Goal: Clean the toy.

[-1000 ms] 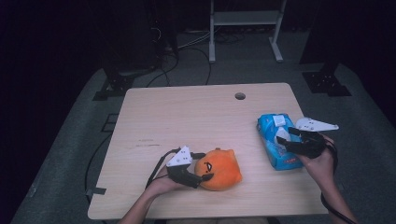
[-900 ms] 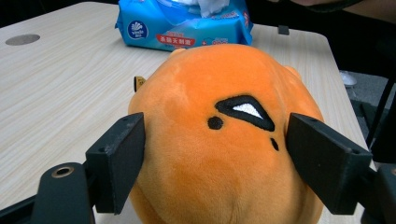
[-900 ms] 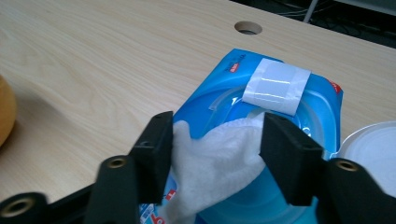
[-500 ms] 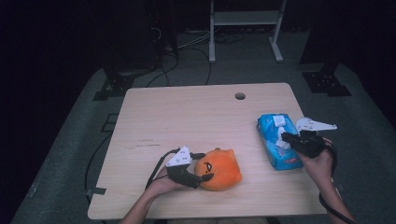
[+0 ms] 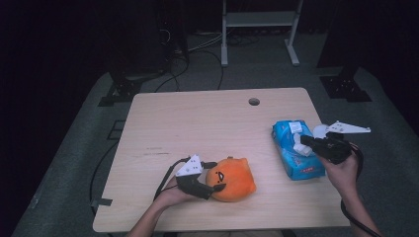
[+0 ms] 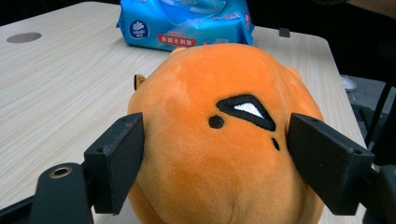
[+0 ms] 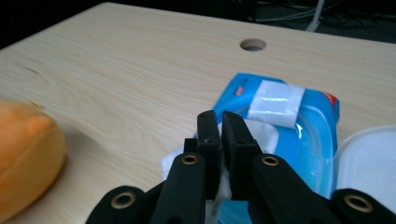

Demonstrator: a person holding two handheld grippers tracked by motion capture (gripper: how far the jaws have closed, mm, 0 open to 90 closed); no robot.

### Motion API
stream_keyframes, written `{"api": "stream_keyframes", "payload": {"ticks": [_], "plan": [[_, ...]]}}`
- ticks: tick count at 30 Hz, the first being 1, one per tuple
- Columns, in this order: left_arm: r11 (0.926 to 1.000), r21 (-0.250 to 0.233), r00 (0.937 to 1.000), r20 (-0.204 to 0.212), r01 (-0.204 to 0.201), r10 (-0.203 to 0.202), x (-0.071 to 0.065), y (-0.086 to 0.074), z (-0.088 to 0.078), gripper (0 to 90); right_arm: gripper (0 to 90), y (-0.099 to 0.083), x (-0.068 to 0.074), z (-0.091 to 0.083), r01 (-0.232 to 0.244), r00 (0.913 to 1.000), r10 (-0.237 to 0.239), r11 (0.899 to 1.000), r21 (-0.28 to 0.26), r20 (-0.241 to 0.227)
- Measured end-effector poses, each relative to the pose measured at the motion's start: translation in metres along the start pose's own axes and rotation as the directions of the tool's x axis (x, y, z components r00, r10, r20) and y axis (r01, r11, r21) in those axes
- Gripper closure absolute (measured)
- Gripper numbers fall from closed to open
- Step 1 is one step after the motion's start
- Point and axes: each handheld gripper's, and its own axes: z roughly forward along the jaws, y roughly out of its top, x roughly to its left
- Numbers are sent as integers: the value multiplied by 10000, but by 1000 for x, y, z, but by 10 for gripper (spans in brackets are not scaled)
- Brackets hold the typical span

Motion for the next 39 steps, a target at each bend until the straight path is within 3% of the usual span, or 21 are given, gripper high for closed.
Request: {"api": "stream_keyframes", "payload": {"ticks": [4,8,11,13,17,22,26,29,30,32,34,38,39], "plan": [[10000,-14,10000,7,-2,2,0,0,0,201,859,7,6,-7,51,9997,-57,9998,-217,-251],[10000,-75,10000,29,53,-52,0,-1,0,200,860,21,23,-19,414,9961,-460,9972,-615,-759],[9999,-79,10000,19,82,-82,1,-1,0,196,859,30,40,-25,678,9890,-781,9941,-844,-1255],[10000,-55,10000,11,35,-35,1,-1,0,195,859,34,54,-29,733,9798,-897,9927,-963,-1785],[10000,-63,10000,8,41,-41,1,-1,0,195,859,38,88,-33,1257,9476,-1528,9857,-1120,-2807],[10000,-44,10000,12,17,-17,1,-1,0,195,858,36,128,-28,1643,8854,-1947,9805,-1076,-4221],[10000,-56,10000,17,24,-24,1,-1,0,194,858,32,150,-16,1847,8365,-1980,9798,-773,-5109],[10000,-46,10000,26,13,-13,1,-1,0,194,858,28,161,-5,1956,8044,-1912,9792,-532,-5625],[10000,-49,10000,26,6,-6,1,-1,0,193,858,27,164,-1,2021,7979,-1898,9784,-427,-5722],[10000,-46,10000,23,9,-9,1,-1,0,193,858,25,166,4,2167,7988,-1959,9757,-317,-5688],[10000,-38,10000,23,2,-2,1,-1,0,191,857,20,166,19,2219,8002,-1780,9750,70,-5727],[10000,-29,10000,29,-31,31,1,-1,1,189,856,13,163,39,2499,8259,-1895,9673,434,-5310],[10000,-29,10000,29,-31,31,1,-1,1,188,856,13,163,39,2499,8259,-1895,9673,434,-5310]]}}
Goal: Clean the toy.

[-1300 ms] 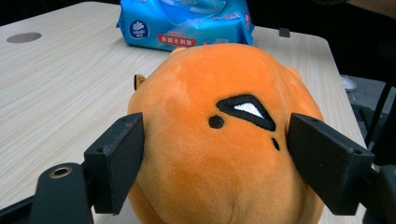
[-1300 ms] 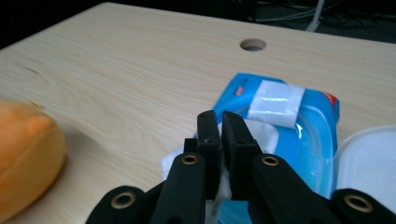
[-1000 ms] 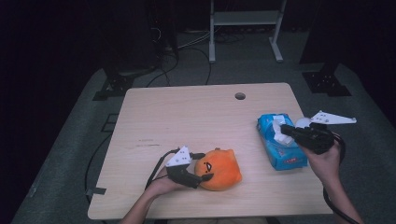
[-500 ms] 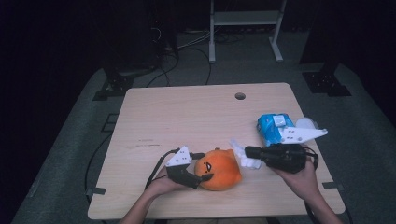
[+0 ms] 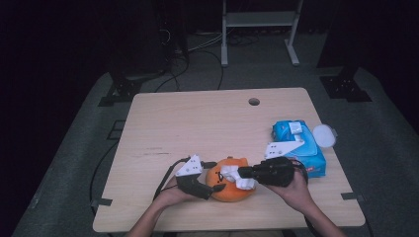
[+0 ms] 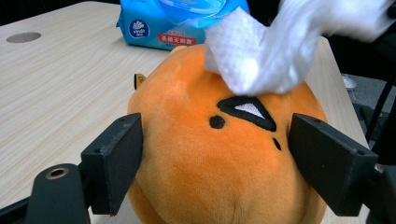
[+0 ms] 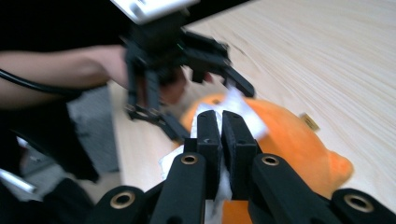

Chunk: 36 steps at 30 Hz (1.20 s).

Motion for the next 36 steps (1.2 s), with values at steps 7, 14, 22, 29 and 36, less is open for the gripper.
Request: {"api": "stream_keyframes", "payload": {"ticks": [7,14,22,29,36], "plan": [[9999,151,10000,-35,-64,64,-1,1,0,187,806,-2,2,25,1142,9912,-1173,9921,518,621],[9997,195,9999,-55,-126,127,-2,2,1,188,685,-5,4,31,2004,9776,-2029,9785,483,554],[9993,348,9998,-108,-135,138,-2,3,3,188,633,-5,12,45,2626,9608,-2690,9606,909,665],[9993,321,9997,-95,-209,212,-4,4,4,188,792,-7,7,44,2077,9718,-2178,9721,1090,908],[9994,241,9996,-72,-268,270,-4,4,4,189,824,-15,1,29,1708,9794,-1796,9805,970,918]]}}
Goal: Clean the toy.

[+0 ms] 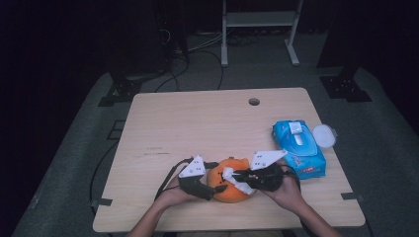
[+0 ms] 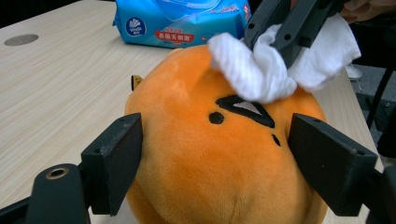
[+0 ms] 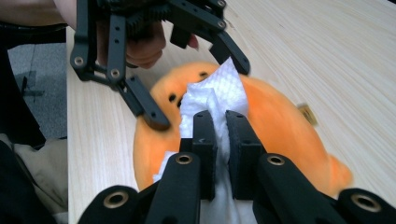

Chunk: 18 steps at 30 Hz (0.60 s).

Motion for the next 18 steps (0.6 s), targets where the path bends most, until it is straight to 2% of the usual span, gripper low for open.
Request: {"api": "stream_keyframes", "payload": {"ticks": [6,7,11,13,17,18], "plan": [[9999,-67,9999,3,144,-144,2,-1,0,189,825,-12,-6,-13,-275,9993,275,9996,-28,241],[9997,-65,9998,13,221,-221,4,-1,0,190,825,-18,-9,-18,-372,9981,370,9993,26,488],[9997,-23,9996,-47,260,-261,5,-1,-1,189,826,-26,-13,-24,-531,9950,517,9985,144,849],[9998,63,9997,-181,168,-167,5,1,-1,189,826,-33,-17,-26,-793,9927,773,9967,177,924],[9999,138,9998,-210,-41,44,3,7,-4,171,826,-33,-14,-23,-781,9921,753,9967,238,1000],[9995,0,9995,-30,-330,330,0,11,-10,171,827,-33,-13,-22,-741,9922,713,9970,243,1022]]}}
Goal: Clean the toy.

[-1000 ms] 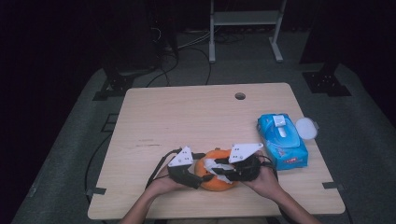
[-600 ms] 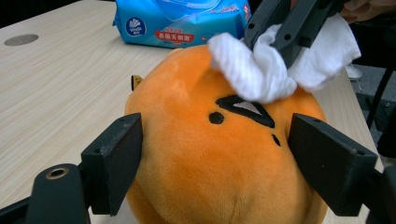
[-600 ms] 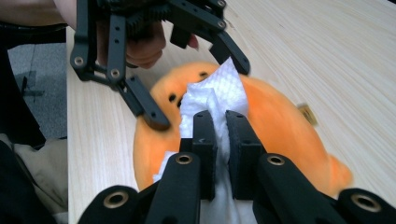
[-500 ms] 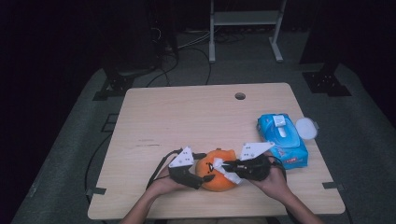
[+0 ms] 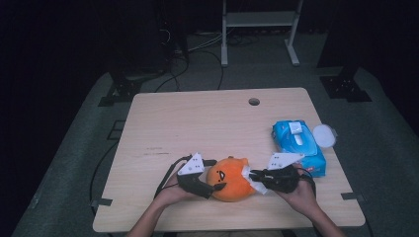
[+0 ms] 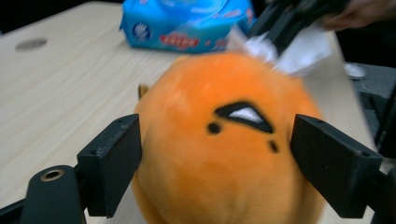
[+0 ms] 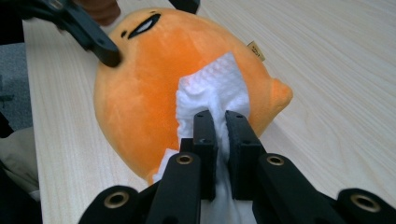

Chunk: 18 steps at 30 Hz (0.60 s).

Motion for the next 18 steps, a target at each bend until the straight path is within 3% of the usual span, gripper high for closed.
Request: {"api": "stream_keyframes", "payload": {"ticks": [3,5,11,12,13,14,18], "plan": [[9989,128,9989,127,-460,458,-3,2,-4,172,827,0,-1,1,-89,9999,89,10000,16,68],[9970,341,9975,2,-701,702,-4,-1,-3,226,827,-1,-2,0,-232,9997,232,9997,-40,28],[9991,303,9985,-437,-308,321,0,-1,2,306,827,7,8,-1,98,9999,-97,9997,-235,65],[9999,149,9977,-680,9,1,1,-1,5,306,827,12,14,2,181,9996,-189,9990,-415,-196],[9999,149,9977,-680,9,1,1,-1,5,306,827,14,17,3,226,9991,-242,9986,-472,-348],[9997,68,9953,-946,218,-210,1,0,8,306,826,17,21,7,444,9981,-463,9980,-443,-416],[9997,143,9938,-1101,172,-155,0,0,7,314,825,21,27,12,795,9966,-801,9965,-241,-213]]}}
